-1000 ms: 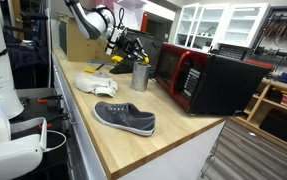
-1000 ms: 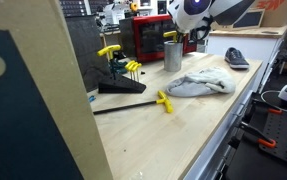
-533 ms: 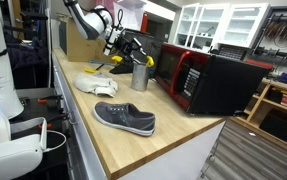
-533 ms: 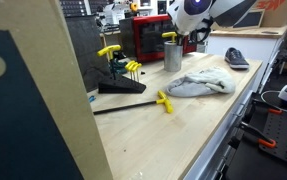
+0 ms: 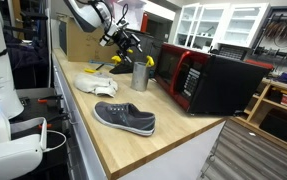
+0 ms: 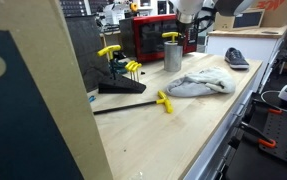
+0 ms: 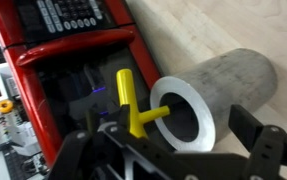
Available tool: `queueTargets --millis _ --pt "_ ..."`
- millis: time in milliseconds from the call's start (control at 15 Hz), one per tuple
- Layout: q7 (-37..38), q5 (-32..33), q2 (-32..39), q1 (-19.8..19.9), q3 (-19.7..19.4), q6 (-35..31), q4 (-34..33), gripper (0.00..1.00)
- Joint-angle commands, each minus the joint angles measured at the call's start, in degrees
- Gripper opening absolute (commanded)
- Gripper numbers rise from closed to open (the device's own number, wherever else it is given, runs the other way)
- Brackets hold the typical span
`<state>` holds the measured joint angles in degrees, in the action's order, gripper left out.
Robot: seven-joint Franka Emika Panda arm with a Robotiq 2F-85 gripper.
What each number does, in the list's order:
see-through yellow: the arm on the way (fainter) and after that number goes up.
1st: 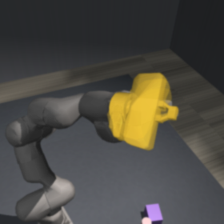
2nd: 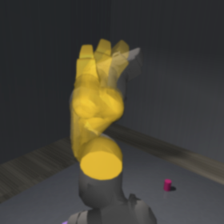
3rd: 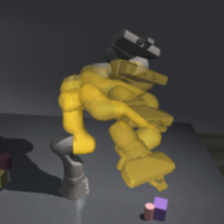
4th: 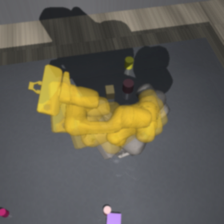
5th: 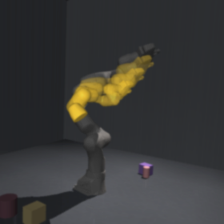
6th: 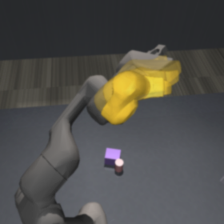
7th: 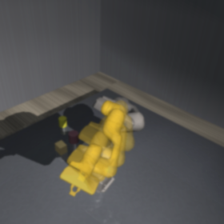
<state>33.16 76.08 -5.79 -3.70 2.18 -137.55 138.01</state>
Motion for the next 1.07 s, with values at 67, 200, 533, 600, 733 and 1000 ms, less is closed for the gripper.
queueTargets --millis 67,200,533,600,733,1000 --pt "-19.2 -22.1 -3.4 0.2 -2.4 -5.0 2.7 1.0" --pt "-27.3 -32.8 -3.5 -3.7 -6.9 -3.6 2.7 1.0" --pt "-45.9 -59.3 -6.1 -14.0 -17.3 6.5 0.3 1.0" --pt "-48.8 -64.5 -6.5 -13.4 -16.5 10.2 -1.5 1.0" --pt "-50.9 -70.5 -7.0 -7.5 -10.7 15.8 -4.3 1.0" --pt "-52.0 -75.6 -7.2 -3.6 -8.2 23.0 -9.6 1.0"
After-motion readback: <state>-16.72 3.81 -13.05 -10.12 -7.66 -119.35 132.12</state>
